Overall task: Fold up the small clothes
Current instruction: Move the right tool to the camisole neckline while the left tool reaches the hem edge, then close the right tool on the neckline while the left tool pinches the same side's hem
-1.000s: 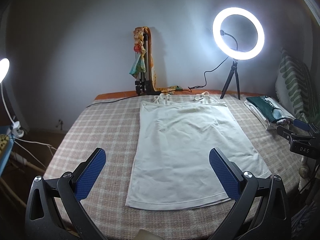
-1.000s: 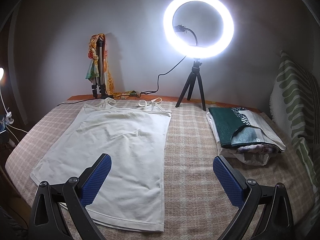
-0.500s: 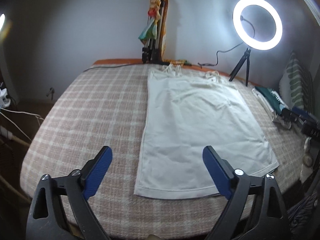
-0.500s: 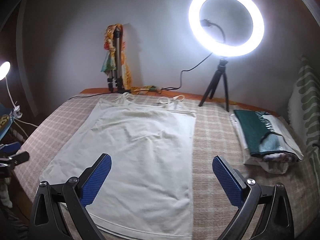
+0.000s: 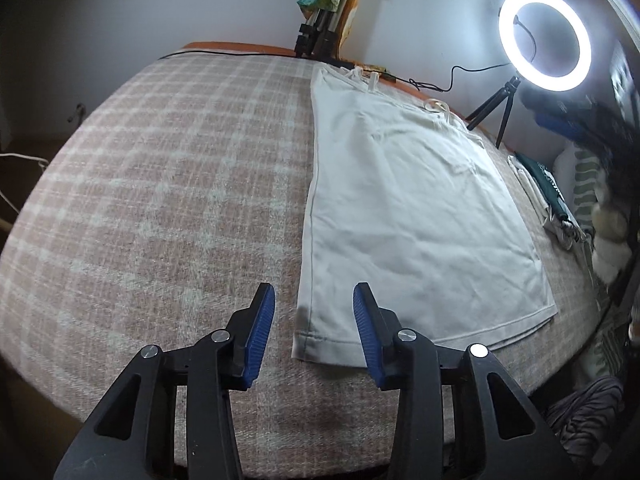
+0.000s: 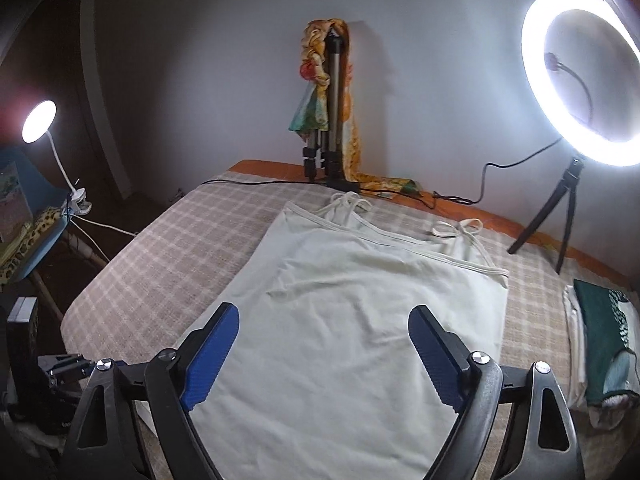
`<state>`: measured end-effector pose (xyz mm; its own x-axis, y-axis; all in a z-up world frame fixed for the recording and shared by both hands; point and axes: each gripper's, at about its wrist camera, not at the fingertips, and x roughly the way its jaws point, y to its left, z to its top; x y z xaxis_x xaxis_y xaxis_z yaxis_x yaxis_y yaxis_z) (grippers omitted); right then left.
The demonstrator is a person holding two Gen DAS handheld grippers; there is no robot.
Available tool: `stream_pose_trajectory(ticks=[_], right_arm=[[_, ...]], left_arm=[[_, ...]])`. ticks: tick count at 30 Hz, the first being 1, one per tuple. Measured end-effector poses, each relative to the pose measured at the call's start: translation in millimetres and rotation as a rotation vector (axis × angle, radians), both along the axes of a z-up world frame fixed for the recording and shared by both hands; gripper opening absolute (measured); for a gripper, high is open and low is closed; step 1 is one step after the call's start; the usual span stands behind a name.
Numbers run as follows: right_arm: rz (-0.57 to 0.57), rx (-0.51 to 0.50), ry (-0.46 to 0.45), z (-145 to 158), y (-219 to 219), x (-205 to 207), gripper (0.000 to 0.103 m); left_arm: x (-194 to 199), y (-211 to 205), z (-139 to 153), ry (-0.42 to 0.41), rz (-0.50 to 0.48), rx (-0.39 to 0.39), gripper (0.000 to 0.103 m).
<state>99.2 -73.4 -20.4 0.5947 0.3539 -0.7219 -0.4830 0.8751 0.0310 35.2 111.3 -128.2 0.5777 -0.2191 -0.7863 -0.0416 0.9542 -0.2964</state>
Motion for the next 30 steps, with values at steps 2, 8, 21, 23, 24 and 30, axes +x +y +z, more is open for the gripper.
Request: stream_pose_trajectory(ticks=[2, 8, 21, 23, 24, 30], right_arm=[[0.024, 0.002, 0.023, -2.7, 16.9, 14.6, 0.081], [0.058, 0.006, 0.099, -18.8, 63.6, 61.1, 0.075], [0.028, 0.007, 0.286, -68.8, 132.1, 157.6, 0.064], [0.027, -0.01, 0.303, -77.4, 141.1, 167.7, 0.061], [0.025, -0.022, 0.31, -82.9, 147.0, 173.2, 0.059], [0.005, -0.058, 0.355, -109.7, 174.6, 199.0, 0.053]], left_arm=[[0.6, 2.1, -2.9, 0.01, -0.002, -0.013, 0.038], [0.8, 1.3, -7.0, 0.013, -0.031, -0.007, 0.032], [10.5, 3.5, -17.2, 0.04, -0.053, -0.074, 0.018], [10.9, 5.8, -17.9, 0.039, -0.048, -0.092, 0.016], [10.7, 6.7, -18.1, 0.038, -0.048, -0.1, 0.015], [9.5, 7.7, -17.1, 0.023, -0.066, -0.121, 0.008]])
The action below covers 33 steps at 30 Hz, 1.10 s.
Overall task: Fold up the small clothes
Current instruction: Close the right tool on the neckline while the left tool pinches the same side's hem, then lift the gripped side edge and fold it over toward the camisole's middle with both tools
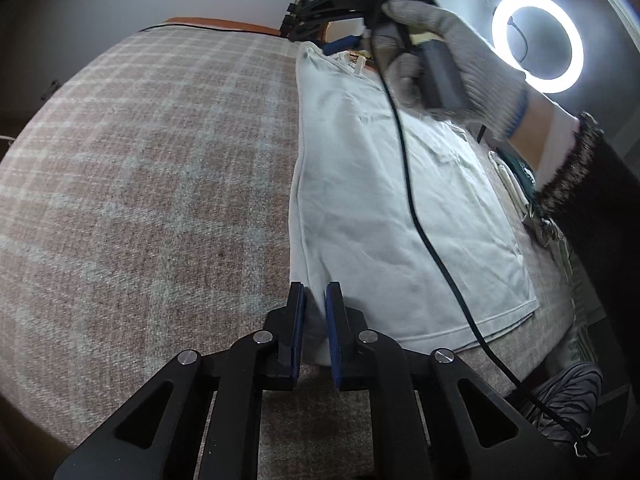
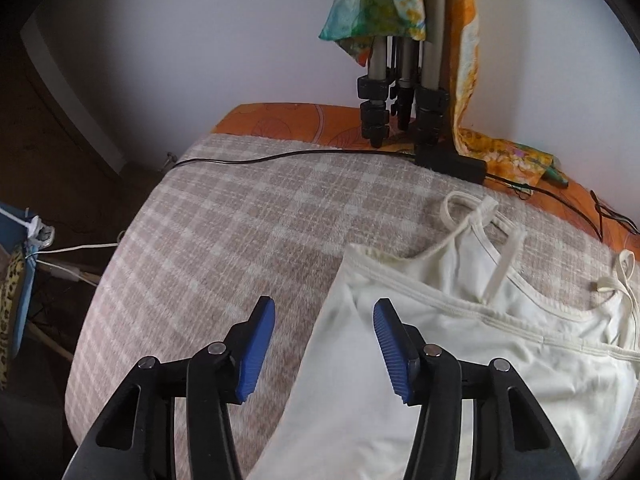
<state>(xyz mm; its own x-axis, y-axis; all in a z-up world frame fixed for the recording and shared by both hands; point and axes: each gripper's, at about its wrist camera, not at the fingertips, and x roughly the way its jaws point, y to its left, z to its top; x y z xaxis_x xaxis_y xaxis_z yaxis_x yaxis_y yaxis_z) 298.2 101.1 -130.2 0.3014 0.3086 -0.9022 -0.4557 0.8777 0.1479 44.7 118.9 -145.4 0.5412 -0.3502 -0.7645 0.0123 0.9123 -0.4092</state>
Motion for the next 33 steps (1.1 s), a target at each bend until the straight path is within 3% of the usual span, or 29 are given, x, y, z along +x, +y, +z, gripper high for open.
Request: stream_pose_trajectory(ticks=[16, 19, 21, 23, 33], right_arm=[[0.012, -0.208, -0.016, -31.5, 35.3, 29.5, 0.046], [0.006, -0.239, -0.031, -33.1, 38.1, 31.5, 0.032], [-0.009, -0.237, -0.032, -32.1, 35.8, 34.6, 0.016], [-0.021, -0.203, -0.015, -31.4, 33.3, 43.2, 0.01], [-0.05, -0.136, -0.062, 0.9, -7.1, 44.7, 0.008]], left_arm=[[2.0, -2.0, 6.3, -0.038, -0.029, -0.038, 0.004], [2.8, -2.9, 6.7, -0.041, -0.03, -0.053, 0.004], [1.4, -4.9, 11.4, -0.063, -0.04, -0.052, 0.003], [-0.5, -5.9, 16.1, -0.084, -0.052, -0.05, 0.003], [-2.9, -23.5, 31.6, -0.138, -0.109, -0.05, 0.003]])
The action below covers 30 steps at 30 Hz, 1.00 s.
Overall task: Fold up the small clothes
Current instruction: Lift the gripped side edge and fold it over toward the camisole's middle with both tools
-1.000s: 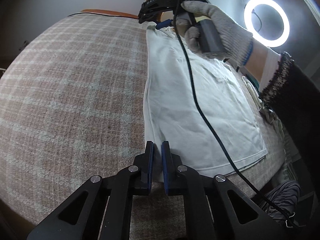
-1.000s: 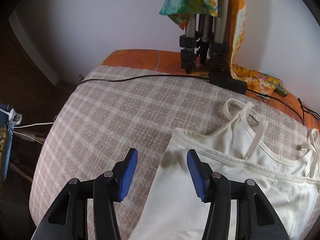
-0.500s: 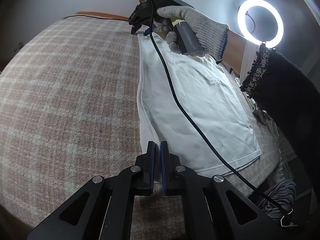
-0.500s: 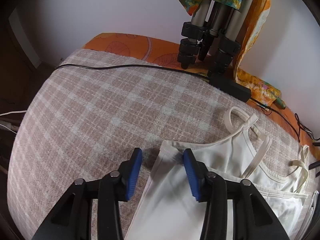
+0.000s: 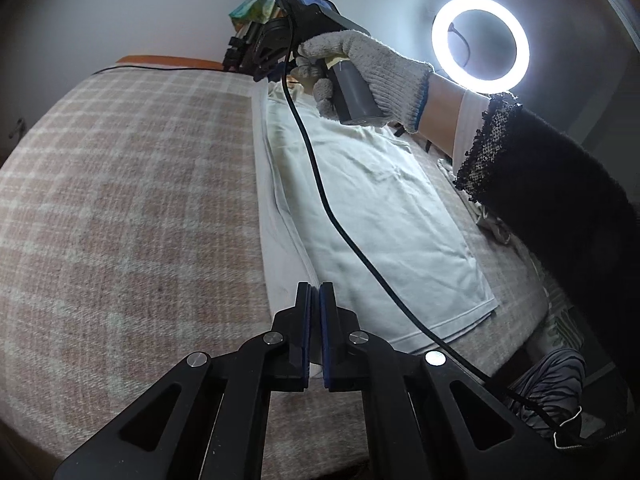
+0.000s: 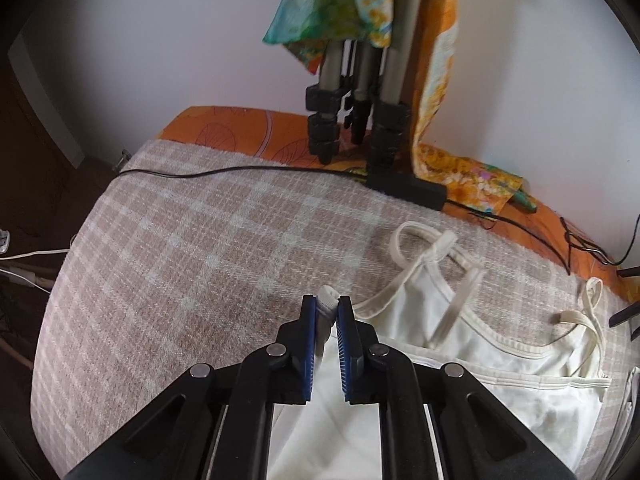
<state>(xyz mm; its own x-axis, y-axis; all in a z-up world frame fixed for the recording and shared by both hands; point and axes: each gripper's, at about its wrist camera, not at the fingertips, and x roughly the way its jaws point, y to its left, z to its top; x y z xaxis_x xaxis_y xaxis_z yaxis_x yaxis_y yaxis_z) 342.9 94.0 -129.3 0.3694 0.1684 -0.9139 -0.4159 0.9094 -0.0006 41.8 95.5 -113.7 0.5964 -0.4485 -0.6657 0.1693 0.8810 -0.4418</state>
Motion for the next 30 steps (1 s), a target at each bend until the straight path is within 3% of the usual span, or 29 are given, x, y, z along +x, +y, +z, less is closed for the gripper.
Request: stream_pose_trajectory(ticks=[14, 23, 30], right_arm=[[-0.086, 0.026, -0.065, 33.6, -82.0, -13.5, 0.007], [-0.139, 0.022, -0.045, 13.5, -135.3, -13.4, 0.007], [-0.109, 0.029, -0.029, -4.5, -138.3, -10.4, 0.007]], left_arm=[[5.3, -60.0, 19.6, -0.059, -0.147, 0.024, 0.002], [14.7, -97.7, 3.8, -0.01, -0.23, 0.05, 0.002], [20.5, -111.1, -10.6, 0.029, -0.257, 0.078, 0.002]])
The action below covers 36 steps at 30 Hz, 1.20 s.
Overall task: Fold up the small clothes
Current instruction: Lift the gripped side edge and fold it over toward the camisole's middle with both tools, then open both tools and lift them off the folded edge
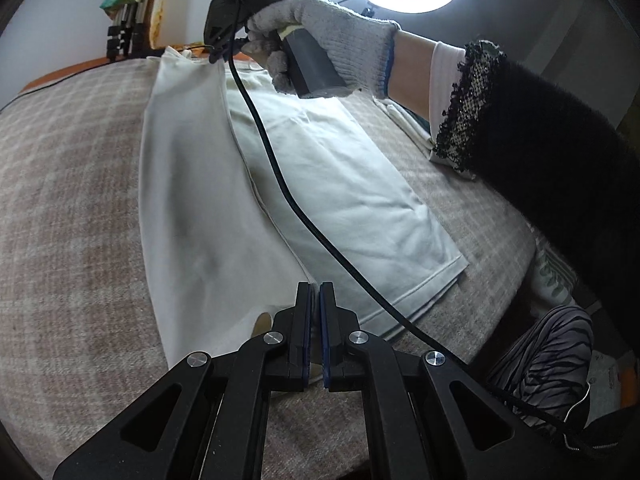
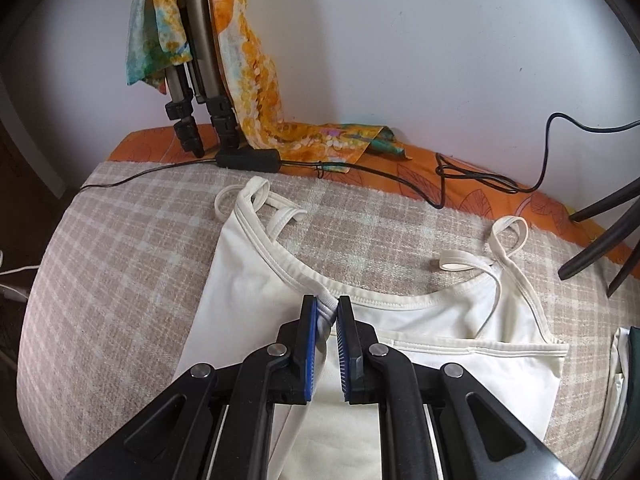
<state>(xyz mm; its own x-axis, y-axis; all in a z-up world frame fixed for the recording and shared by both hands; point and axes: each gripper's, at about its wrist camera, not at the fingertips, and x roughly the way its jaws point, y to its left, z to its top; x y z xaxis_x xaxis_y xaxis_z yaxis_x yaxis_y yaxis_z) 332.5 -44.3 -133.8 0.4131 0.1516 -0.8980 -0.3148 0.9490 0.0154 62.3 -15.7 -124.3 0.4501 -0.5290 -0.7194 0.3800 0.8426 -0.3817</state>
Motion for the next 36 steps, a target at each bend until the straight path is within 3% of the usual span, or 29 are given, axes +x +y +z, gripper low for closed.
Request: stream_pose_trajectory(ticks=[4, 8, 12, 14, 17, 19, 20, 22, 28, 36], right_arm=[[0.012, -0.02, 0.018, -9.0, -0.2, 3.5, 0.01], [0.008, -0.076, -0.001, -10.8, -3.8, 3.0, 0.027], [-0.026, 0.005, -0.018, 3.2, -22.6, -0.6, 0.031], [-0.044, 0.042, -0.033, 13.4, -34.1, -5.3, 0.032], [-0.073, 0.11, -0.045, 33.5, -54.2, -16.1, 0.036], [-0.081, 0.13, -0.068, 48.8, -65.7, -27.6, 0.04], [-0.08, 0.135, -0.085, 56.7, -72.5, -35.3, 0.047], [-0.082, 0.151, -0.123, 72.2, -89.5, -52.0, 0.055], [-0.105, 0.174, -0.182, 108.1, -135.5, -93.1, 0.062], [-0.171, 0.196, -0.204, 125.8, -200.1, -140.0, 0.062]], left_arm=[[0.0, -5.9, -2.4, 0.011, -0.025, 0.037, 0.006], [-3.4, -11.6, -2.2, 0.023, -0.044, 0.052, 0.01], [-10.7, -15.5, 7.2, -0.012, -0.059, 0.065, 0.016], [-15.0, -14.8, 14.1, -0.042, -0.056, 0.067, 0.025], [-18.7, -16.2, 21.4, -0.072, -0.059, 0.081, 0.025], [-21.8, -18.3, 24.9, -0.097, -0.058, 0.099, 0.03], [-22.6, -19.2, 26.0, -0.105, -0.057, 0.101, 0.037], [-23.2, -21.6, 26.9, -0.117, -0.057, 0.089, 0.043], [-27.5, -38.2, 31.8, -0.157, -0.078, 0.1, 0.043], [-37.3, -74.2, 40.5, -0.234, -0.157, 0.123, 0.043]])
